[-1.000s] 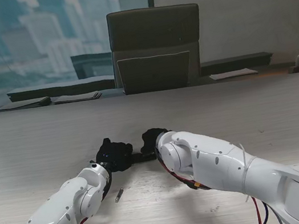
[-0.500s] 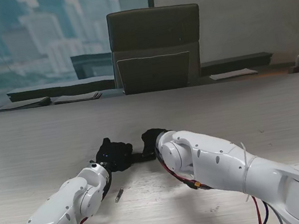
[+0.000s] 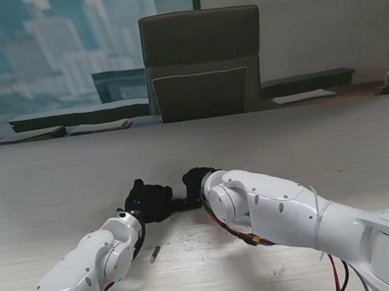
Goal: Install the batteries into the remote control and close the cover
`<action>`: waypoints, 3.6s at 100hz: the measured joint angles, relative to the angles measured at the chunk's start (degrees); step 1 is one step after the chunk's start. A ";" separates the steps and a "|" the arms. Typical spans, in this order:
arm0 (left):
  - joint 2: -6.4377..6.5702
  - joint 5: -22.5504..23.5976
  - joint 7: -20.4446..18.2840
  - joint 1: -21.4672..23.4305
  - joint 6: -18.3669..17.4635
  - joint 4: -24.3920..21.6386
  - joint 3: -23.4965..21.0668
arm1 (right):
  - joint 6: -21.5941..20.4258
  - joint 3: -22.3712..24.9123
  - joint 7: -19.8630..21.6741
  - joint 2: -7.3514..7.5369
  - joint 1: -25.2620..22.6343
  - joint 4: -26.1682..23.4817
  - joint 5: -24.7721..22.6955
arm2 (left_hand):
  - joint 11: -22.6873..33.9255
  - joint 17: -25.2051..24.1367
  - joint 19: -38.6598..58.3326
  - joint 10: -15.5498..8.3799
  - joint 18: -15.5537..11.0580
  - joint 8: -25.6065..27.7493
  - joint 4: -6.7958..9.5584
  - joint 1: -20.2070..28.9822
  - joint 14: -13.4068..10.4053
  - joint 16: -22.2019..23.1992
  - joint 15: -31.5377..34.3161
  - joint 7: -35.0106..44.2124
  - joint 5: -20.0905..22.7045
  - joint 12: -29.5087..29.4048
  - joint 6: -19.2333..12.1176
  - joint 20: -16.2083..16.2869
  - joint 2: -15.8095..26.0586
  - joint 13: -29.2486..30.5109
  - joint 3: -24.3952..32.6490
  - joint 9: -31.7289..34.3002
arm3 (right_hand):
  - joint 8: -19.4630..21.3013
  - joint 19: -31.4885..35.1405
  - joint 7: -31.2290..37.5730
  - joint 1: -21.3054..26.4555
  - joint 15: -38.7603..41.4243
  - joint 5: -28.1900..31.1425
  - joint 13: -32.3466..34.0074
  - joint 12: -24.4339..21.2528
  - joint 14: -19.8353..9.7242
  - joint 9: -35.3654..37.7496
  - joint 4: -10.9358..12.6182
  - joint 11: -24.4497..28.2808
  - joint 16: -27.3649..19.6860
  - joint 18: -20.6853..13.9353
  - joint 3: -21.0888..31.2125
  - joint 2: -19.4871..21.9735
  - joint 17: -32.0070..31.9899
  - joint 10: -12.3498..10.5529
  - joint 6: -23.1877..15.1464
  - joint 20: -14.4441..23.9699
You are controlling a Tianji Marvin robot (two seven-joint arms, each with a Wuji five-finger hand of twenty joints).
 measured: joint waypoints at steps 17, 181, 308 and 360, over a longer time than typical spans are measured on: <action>0.00 -0.02 0.04 -0.03 0.00 0.02 0.06 | -0.17 -0.90 -0.04 -0.55 0.39 0.24 -0.80 | -0.01 0.01 0.00 0.00 0.00 -0.01 0.00 0.00 0.00 0.00 0.00 0.00 0.00 0.00 0.01 0.00 0.00 0.00 0.00 0.03 | 0.18 0.00 2.52 2.16 -0.56 -0.66 1.05 0.00 -1.20 0.60 0.95 -0.22 0.00 -0.97 1.66 -1.27 1.05 -1.29 -2.02 0.00; -0.50 0.48 -1.03 0.61 1.76 -0.54 -1.19 | -9.78 12.04 -11.50 8.31 -17.83 -19.74 -15.16 | -0.14 0.01 0.07 -3.96 0.00 -1.31 -1.49 0.03 0.00 0.01 0.02 0.00 0.00 1.35 -2.05 0.01 0.23 0.00 -1.23 0.99 | -3.58 -13.81 -15.73 -2.14 -14.10 -15.64 -11.80 -4.26 -3.87 -11.84 -6.28 -6.91 -0.17 -4.23 -5.26 -10.43 -17.38 -2.63 -19.91 -6.08; -0.44 0.36 -2.75 1.88 3.34 -0.51 -5.11 | -18.67 2.00 -21.52 3.82 -14.80 -11.39 -17.84 | -0.11 0.01 0.07 -6.30 0.00 -1.40 -2.93 0.03 0.00 0.01 0.02 -0.12 -0.02 2.10 -4.06 0.01 0.23 0.00 -2.06 1.55 | -11.54 -9.09 -20.62 -2.87 -3.16 -16.92 -7.16 -1.29 -8.28 -8.07 -5.06 1.47 2.46 -7.09 -2.26 -11.71 -12.43 -7.12 -27.12 -4.10; -0.43 0.04 -2.06 2.28 3.48 -0.15 -5.93 | -21.41 -0.26 -21.70 2.56 -12.97 -9.98 -18.00 | -0.11 0.01 0.07 -6.29 0.00 -1.40 -2.93 0.03 0.00 0.01 0.02 -0.12 -0.02 2.11 -4.06 0.01 0.24 0.00 -2.06 1.55 | -11.30 -7.75 -18.51 -3.93 -2.43 -13.94 -5.89 -1.24 -10.48 -7.32 -7.01 2.85 2.47 -8.29 -2.14 -16.45 -10.51 -9.10 -26.13 -3.53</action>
